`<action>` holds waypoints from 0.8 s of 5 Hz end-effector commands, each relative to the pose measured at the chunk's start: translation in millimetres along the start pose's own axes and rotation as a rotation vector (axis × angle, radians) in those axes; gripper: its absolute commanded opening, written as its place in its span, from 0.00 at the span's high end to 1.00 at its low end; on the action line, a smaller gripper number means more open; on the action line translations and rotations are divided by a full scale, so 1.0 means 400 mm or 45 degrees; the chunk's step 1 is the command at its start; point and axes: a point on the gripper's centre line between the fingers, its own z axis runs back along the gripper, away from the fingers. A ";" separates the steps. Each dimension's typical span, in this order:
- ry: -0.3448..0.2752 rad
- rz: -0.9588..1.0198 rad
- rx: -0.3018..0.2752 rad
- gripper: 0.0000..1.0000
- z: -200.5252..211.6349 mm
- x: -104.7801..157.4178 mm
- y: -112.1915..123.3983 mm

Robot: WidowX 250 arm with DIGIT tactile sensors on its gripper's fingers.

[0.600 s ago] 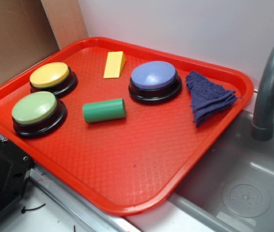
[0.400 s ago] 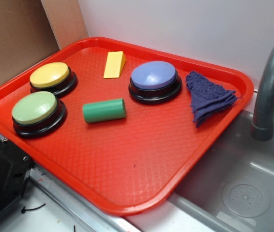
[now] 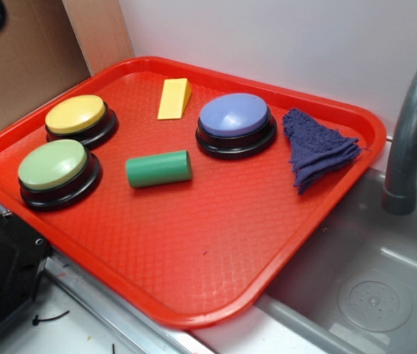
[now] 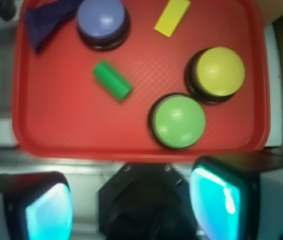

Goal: Push the green button.

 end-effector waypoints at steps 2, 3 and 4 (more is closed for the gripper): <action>-0.096 -0.043 0.114 0.00 -0.183 0.052 0.111; -0.090 -0.073 0.121 0.00 -0.243 0.063 0.108; -0.053 -0.102 0.123 0.00 -0.280 0.074 0.095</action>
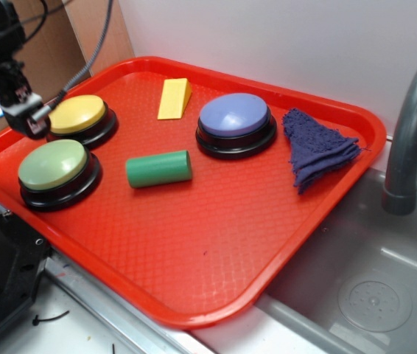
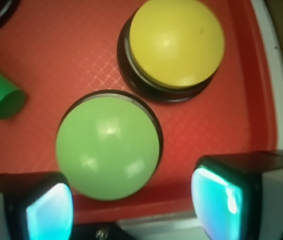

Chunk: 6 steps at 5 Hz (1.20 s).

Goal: Push the green button.

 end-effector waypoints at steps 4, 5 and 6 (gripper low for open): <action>0.045 -0.065 0.016 0.00 -0.073 0.037 -0.036; 0.070 -0.066 0.005 0.00 -0.094 0.038 -0.039; 0.095 -0.075 0.005 0.00 -0.113 0.039 -0.045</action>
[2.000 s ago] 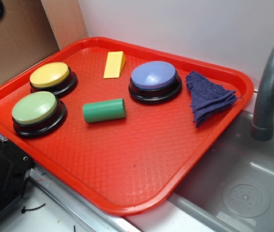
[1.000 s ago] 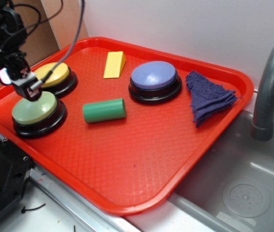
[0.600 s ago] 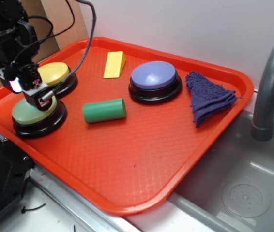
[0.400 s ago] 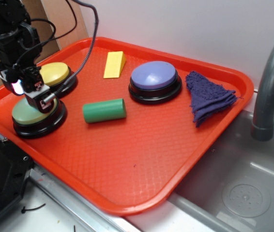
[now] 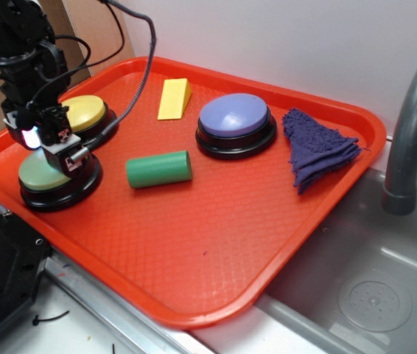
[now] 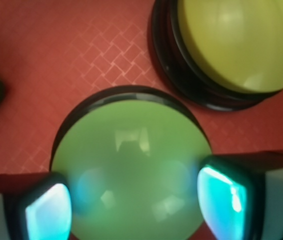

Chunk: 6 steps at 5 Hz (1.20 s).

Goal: Push the green button.

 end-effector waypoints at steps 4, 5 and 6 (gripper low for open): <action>-0.063 0.047 0.012 0.00 0.059 -0.009 0.020; -0.050 0.057 0.033 0.00 0.078 -0.013 0.023; -0.057 0.074 0.033 0.00 0.102 -0.020 0.032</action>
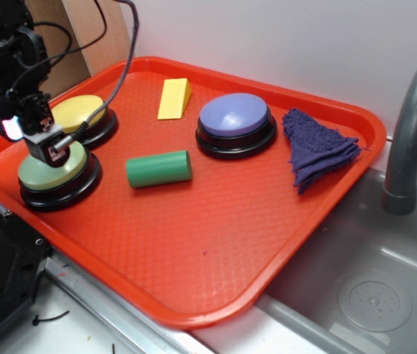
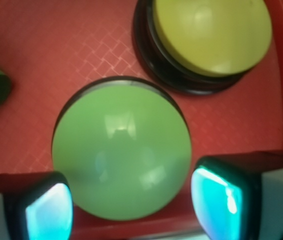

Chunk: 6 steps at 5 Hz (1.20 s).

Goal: Push the green button.

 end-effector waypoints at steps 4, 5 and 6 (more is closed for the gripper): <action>-0.026 0.073 0.022 0.00 0.111 0.008 0.042; -0.020 0.081 0.006 0.00 0.125 0.009 0.046; -0.022 0.082 0.010 0.00 0.137 0.010 0.047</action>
